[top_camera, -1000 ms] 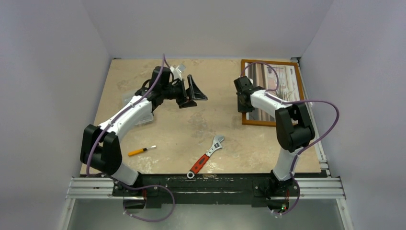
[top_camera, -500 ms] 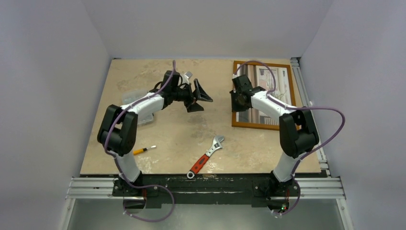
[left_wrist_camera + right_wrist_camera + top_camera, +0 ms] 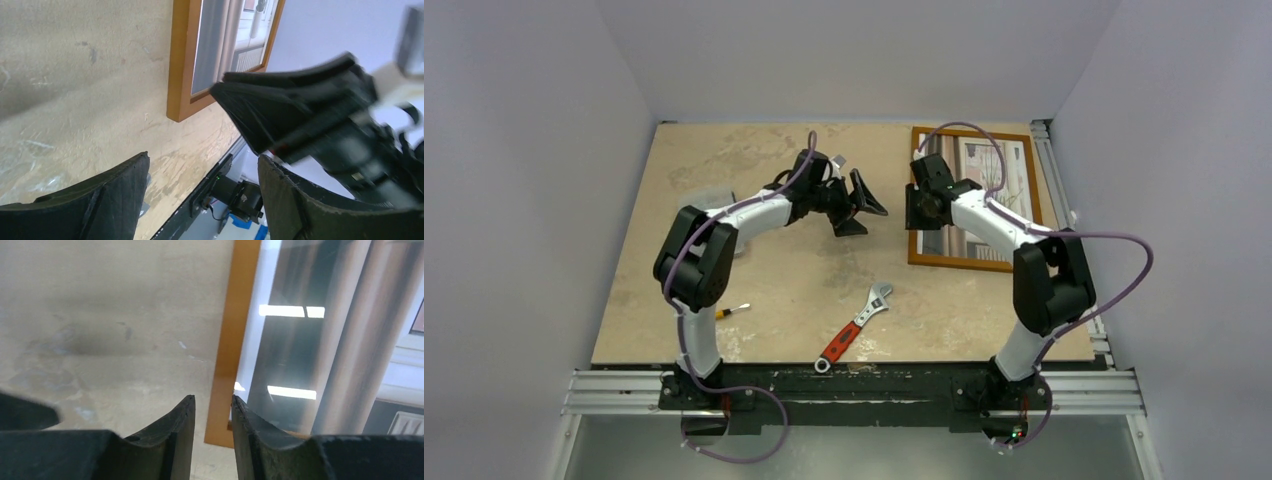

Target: Take the photo out of the frame

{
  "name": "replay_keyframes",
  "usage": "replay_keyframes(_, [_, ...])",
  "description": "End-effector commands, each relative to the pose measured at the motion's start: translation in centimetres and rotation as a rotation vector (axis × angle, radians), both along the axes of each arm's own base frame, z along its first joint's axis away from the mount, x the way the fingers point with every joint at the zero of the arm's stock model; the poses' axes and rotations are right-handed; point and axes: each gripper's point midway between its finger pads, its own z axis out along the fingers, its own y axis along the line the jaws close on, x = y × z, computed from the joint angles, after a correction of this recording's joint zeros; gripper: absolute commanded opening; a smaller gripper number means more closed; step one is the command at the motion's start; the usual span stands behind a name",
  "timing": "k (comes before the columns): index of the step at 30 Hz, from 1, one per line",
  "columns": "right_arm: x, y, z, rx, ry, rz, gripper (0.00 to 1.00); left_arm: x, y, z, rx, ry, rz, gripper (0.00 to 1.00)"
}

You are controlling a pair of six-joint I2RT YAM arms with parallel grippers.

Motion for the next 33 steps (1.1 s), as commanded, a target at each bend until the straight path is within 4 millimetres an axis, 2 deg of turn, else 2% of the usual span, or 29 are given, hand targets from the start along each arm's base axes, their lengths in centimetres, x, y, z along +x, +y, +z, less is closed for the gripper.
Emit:
replay_keyframes(1, [0.2,-1.4,-1.7,-0.083,0.065,-0.14,0.32,-0.2,1.6,2.2,0.077,-0.115,-0.012,0.77])
replay_keyframes(4, [0.4,-0.8,-2.0,-0.078,0.086,-0.154,0.35,-0.5,2.1,2.1,0.116,-0.133,-0.042,0.76])
replay_keyframes(10, [0.5,-1.1,-2.8,-0.125,0.144,-0.183,0.34,-0.6,2.1,2.8,0.118,-0.15,-0.057,0.76])
replay_keyframes(15, [0.6,-1.1,-3.7,-0.155,0.175,-0.203,0.29,-0.7,2.0,2.9,0.114,-0.15,-0.06,0.75])
replay_keyframes(22, [1.3,-0.9,-4.3,-0.207,0.184,-0.24,0.27,-0.7,2.0,3.3,0.102,-0.15,-0.063,0.75])
replay_keyframes(27, [0.9,-1.6,-5.3,-0.264,0.207,-0.287,0.23,-0.8,1.9,3.3,0.097,-0.145,-0.065,0.75])
replay_keyframes(33, [0.5,-1.8,-6.1,-0.273,0.223,-0.31,0.23,-0.8,1.8,3.3,0.092,-0.144,-0.066,0.75])
